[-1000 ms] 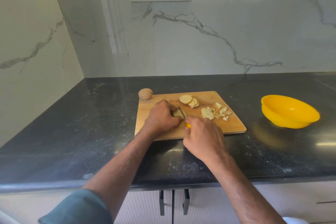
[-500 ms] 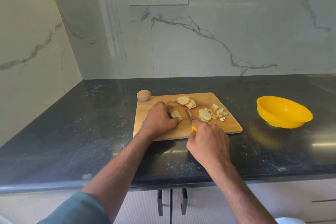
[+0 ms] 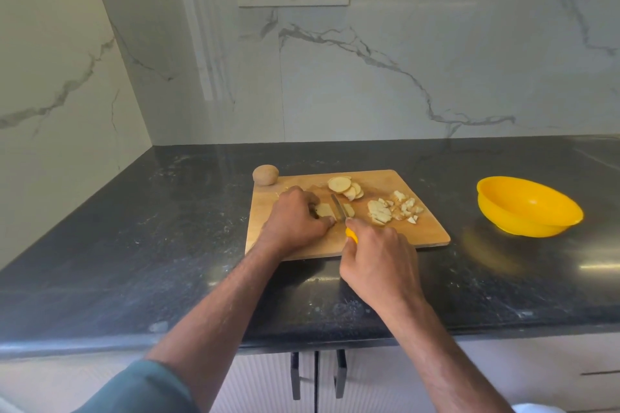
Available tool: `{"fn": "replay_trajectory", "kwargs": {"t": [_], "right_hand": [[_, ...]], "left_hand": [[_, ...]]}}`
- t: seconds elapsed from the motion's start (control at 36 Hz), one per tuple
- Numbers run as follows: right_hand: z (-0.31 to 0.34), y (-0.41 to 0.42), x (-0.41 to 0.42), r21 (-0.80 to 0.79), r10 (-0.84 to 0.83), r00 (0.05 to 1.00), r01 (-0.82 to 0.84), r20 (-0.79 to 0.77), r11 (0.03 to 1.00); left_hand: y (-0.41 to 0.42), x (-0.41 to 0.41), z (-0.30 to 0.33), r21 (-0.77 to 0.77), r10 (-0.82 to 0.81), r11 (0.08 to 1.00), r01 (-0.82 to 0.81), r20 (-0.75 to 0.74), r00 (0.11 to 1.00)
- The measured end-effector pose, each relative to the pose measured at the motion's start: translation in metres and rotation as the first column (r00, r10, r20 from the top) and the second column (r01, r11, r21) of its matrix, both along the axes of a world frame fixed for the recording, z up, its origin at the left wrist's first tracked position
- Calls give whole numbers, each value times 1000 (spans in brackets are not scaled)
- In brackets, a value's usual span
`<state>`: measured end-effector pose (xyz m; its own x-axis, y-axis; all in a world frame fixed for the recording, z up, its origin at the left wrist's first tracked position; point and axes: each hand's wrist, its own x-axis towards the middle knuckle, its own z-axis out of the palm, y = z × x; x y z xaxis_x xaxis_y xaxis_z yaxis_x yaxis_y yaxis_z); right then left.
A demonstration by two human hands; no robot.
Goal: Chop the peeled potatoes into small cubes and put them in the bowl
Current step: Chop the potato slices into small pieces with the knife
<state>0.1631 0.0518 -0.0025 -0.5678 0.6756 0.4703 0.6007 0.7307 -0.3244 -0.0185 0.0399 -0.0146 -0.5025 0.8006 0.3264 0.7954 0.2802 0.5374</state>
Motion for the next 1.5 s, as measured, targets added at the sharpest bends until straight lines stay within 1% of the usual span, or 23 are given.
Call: {"fn": "replay_trajectory", "kwargs": {"t": [0.08, 0.22, 0.44, 0.58, 0.81, 1.0, 1.19, 1.31, 1.5], "right_hand": [[1, 0, -3, 6, 28, 1000, -28, 0, 1000], [0, 4, -9, -9, 64, 998, -64, -9, 998], [-2, 6, -15, -12, 58, 998, -58, 24, 998], [-3, 7, -15, -9, 53, 997, -53, 48, 999], [-5, 6, -15, -2, 71, 996, -71, 54, 997], [-5, 3, -13, 31, 72, 995, -75, 74, 997], [-4, 7, -16, -34, 105, 993, -104, 53, 994], [-2, 7, -19, -33, 100, 994, -98, 53, 995], [1, 9, -30, -41, 71, 992, -67, 106, 997]], "left_hand": [[-1, 1, 1, 13, 19, 1000, -19, -3, 1000], [-3, 4, 5, 9, 6, 1000, -6, 3, 1000], [-5, 5, 6, 61, 32, 998, -33, 19, 999], [-7, 5, 9, 55, 3, 998, -5, 39, 999], [-6, 5, 9, 47, 4, 999, -6, 32, 999], [-5, 5, 10, 41, -14, 999, 11, 60, 998], [-4, 2, 10, 42, -27, 999, 24, 82, 996], [-5, 2, 11, 49, -40, 998, 37, 66, 997], [-7, 5, 10, 37, -30, 999, 27, 67, 997]]}}
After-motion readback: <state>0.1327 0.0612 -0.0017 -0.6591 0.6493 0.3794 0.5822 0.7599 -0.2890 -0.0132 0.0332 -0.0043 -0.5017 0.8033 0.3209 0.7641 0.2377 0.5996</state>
